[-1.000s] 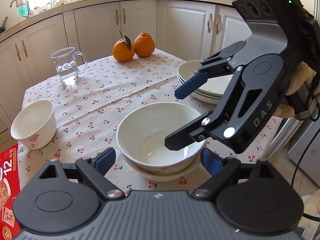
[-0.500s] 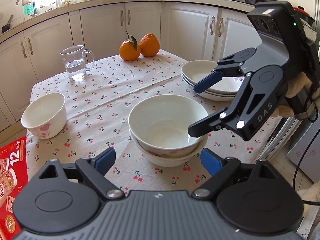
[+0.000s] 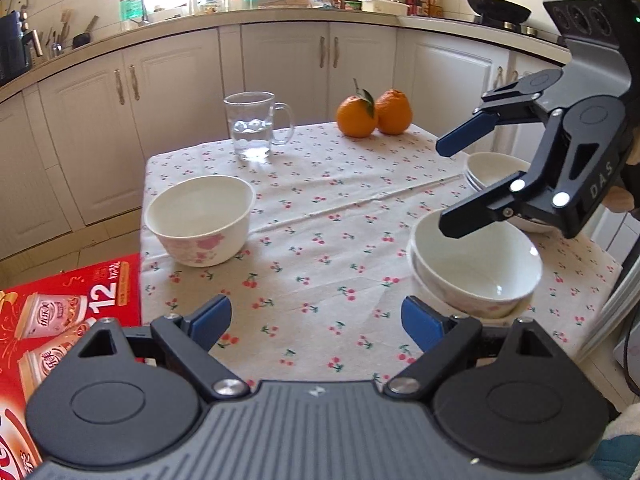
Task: Organize plates and bowls
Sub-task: 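Move the right tool to the pink-floral white bowl, then grip the rim of the pink-floral bowl with the right tool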
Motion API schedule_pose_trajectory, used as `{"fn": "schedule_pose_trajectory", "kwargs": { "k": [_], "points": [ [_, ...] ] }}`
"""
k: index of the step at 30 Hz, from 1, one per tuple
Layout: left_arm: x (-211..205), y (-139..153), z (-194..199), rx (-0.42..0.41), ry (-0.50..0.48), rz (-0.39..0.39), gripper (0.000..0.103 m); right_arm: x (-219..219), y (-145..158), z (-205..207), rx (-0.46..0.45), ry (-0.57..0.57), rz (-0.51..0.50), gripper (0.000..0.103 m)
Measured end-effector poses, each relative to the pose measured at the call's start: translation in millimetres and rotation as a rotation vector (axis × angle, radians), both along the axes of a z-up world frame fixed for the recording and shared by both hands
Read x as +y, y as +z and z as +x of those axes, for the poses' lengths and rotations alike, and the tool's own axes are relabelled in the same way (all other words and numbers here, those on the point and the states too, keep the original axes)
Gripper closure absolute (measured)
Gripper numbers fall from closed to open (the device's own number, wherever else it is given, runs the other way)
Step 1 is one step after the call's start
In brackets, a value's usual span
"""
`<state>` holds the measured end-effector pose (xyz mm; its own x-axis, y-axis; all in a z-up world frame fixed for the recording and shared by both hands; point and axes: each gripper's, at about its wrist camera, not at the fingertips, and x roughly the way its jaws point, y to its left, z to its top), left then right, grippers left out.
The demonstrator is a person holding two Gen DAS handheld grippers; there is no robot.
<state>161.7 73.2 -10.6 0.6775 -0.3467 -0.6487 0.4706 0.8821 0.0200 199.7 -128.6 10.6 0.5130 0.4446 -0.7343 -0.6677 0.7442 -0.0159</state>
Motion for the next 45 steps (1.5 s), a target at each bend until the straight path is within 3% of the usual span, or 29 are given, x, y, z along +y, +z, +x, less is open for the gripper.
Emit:
{"fn": "schedule_pose_trajectory", "kwargs": {
  "k": [6, 11, 15, 26, 35, 45],
  "points": [
    [19, -7, 34, -0.041, 0.091, 0.009, 0.011, 44, 1, 31, -0.032, 0.074, -0.058, 0.0],
    [24, -19, 61, -0.059, 0.136, 0.018, 0.011, 65, -4, 71, 0.045, 0.114, -0.015, 0.0],
    [23, -29, 76, -0.072, 0.165, 0.038, 0.011, 79, -7, 97, 0.046, 0.129, -0.005, 0.0],
    [20, -43, 99, -0.098, 0.178, 0.049, 0.011, 110, -26, 151, 0.083, 0.206, 0.001, 0.001],
    [18, -46, 107, -0.106, 0.173, 0.044, 0.013, 116, -48, 187, 0.162, 0.166, 0.029, 0.015],
    [15, -47, 111, -0.118, 0.168, 0.055, 0.017, 119, -61, 198, 0.207, 0.16, 0.052, 0.03]
  ]
}}
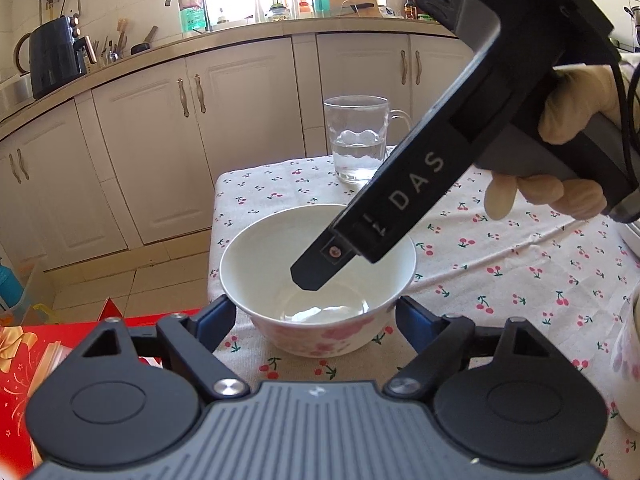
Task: Organize plates and bowls
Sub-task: 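Grip the rim of the pink-floral bowl with the right tool, then lift the pink-floral bowl with the right tool and carry it over the nested bowls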
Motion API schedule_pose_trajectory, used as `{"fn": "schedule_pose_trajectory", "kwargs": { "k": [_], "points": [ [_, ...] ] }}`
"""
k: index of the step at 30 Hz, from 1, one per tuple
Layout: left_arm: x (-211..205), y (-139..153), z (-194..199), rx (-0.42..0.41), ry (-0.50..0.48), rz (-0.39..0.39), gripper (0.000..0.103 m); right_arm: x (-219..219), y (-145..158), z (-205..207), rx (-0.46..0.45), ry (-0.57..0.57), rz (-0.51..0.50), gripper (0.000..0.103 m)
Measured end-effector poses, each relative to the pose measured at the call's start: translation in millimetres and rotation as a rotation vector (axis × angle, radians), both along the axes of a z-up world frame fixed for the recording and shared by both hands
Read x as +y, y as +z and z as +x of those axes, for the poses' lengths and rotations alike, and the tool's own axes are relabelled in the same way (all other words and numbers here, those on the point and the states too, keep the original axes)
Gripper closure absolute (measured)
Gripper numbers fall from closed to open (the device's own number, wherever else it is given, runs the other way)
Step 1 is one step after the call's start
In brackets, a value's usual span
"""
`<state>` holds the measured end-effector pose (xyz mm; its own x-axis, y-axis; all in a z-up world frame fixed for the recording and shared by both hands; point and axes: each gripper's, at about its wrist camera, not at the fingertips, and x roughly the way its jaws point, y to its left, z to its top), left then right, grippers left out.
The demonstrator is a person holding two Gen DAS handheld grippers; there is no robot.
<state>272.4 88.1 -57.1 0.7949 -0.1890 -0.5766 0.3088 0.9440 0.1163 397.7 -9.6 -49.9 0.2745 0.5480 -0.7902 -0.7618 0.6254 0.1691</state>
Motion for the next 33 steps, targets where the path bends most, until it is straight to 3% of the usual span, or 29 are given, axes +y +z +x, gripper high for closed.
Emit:
{"fn": "schedule_pose_trajectory", "kwargs": {
  "k": [17, 33],
  "points": [
    [-6, 14, -14, 0.03, -0.023, 0.002, 0.017, -10, 13, -18, 0.009, -0.004, 0.019, 0.031],
    [-29, 52, -71, 0.013, -0.11, 0.01, 0.017, -46, 53, -84, -0.033, -0.026, 0.028, 0.031]
  ]
}}
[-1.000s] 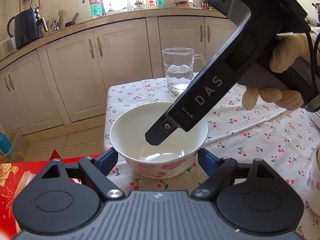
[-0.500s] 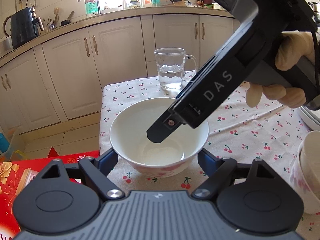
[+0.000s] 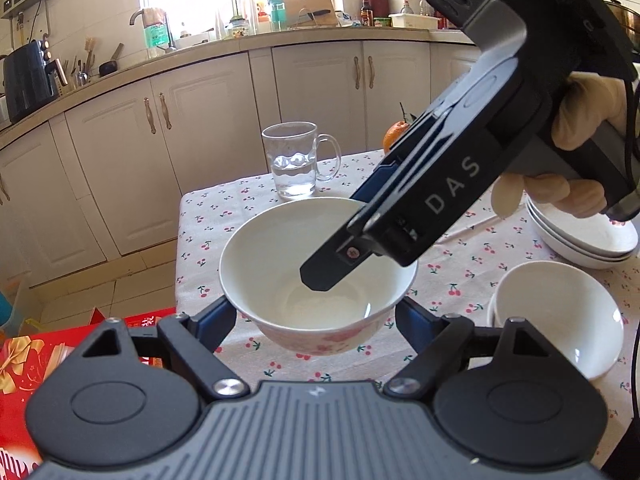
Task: Organize plates and bowls
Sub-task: 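Lift the pink-floral bowl with the right tool and carry it over the nested bowls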
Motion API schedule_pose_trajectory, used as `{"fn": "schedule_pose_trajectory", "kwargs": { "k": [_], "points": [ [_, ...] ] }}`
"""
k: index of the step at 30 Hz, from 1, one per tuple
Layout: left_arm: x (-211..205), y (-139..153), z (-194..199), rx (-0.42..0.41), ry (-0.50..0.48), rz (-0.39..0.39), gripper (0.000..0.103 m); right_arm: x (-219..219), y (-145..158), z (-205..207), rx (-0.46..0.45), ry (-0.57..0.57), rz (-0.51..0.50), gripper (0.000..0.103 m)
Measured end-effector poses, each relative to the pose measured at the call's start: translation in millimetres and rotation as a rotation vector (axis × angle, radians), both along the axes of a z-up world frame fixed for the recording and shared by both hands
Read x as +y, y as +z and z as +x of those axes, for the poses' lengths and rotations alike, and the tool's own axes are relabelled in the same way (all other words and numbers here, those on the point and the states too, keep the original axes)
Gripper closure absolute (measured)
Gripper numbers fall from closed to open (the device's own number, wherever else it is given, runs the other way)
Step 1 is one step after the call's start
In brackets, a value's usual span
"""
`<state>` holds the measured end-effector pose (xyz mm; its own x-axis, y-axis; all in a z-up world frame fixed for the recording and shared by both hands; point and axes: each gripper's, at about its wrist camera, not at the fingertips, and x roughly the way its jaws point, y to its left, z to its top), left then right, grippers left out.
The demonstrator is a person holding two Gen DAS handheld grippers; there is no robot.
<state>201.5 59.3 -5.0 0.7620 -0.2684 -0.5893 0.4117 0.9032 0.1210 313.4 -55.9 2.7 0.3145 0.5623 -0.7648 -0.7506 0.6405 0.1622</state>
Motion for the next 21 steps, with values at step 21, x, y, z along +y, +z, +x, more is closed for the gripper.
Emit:
{"fn": "schedule_pose_trajectory", "kwargs": {
  "k": [21],
  "points": [
    [-55, 27, -76, -0.027, -0.115, 0.004, 0.017, -69, 26, -99, -0.049, -0.069, 0.008, 0.03]
  ]
}}
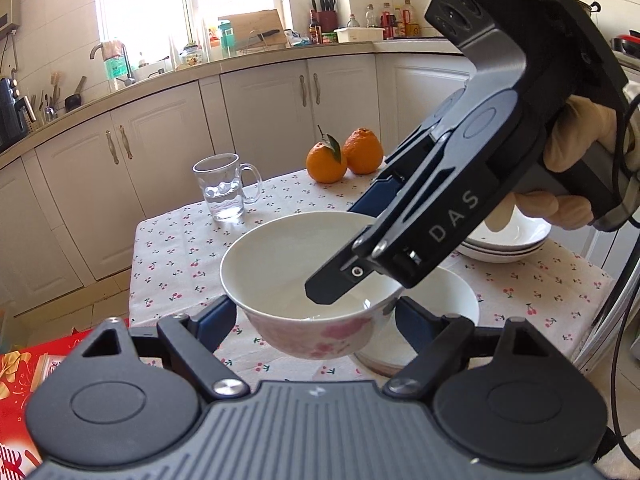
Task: Organize plates and bowls
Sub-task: 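Lift the pink-floral bowl with the right tool and carry it over the nested bowls, then lower the pink-floral bowl into the nested bowls and open the right tool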
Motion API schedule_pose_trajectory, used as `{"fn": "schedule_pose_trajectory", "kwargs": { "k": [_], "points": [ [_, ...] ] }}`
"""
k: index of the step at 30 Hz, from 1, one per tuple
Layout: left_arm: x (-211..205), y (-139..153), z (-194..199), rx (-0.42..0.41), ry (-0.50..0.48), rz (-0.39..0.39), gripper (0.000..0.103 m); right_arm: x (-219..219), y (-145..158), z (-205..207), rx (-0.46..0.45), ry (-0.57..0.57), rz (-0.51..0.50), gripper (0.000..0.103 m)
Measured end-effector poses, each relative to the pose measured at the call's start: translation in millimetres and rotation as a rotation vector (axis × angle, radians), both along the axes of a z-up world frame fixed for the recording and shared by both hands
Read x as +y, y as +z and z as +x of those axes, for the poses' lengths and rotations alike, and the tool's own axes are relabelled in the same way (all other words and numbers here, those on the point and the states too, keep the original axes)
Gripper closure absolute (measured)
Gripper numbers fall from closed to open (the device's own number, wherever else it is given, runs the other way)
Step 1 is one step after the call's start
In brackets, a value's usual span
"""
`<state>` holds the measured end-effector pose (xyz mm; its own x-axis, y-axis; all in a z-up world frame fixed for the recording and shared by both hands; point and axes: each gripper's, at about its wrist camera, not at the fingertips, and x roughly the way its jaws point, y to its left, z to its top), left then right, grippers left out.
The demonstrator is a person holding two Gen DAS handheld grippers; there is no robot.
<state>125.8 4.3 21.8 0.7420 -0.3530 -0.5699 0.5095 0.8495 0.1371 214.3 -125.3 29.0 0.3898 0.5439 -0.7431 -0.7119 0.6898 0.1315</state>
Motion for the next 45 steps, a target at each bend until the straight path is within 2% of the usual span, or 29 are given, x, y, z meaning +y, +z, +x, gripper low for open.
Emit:
{"fn": "schedule_pose_trajectory", "kwargs": {
  "k": [7, 19, 28, 45],
  "points": [
    [-16, -2, -9, 0.003, -0.039, -0.006, 0.017, -23, 0, -17, -0.006, -0.038, 0.003, 0.03],
    [-37, -17, -6, 0.057, -0.086, -0.008, 0.017, -51, -12, -32, 0.013, -0.089, -0.001, 0.03],
    [-38, -27, -1, 0.105, -0.088, -0.008, 0.017, -54, -21, -31, 0.032, -0.093, 0.0, 0.03],
    [-38, -31, 4, 0.147, -0.101, -0.03, 0.015, -55, -31, -29, 0.036, -0.102, -0.007, 0.03]
  ]
}}
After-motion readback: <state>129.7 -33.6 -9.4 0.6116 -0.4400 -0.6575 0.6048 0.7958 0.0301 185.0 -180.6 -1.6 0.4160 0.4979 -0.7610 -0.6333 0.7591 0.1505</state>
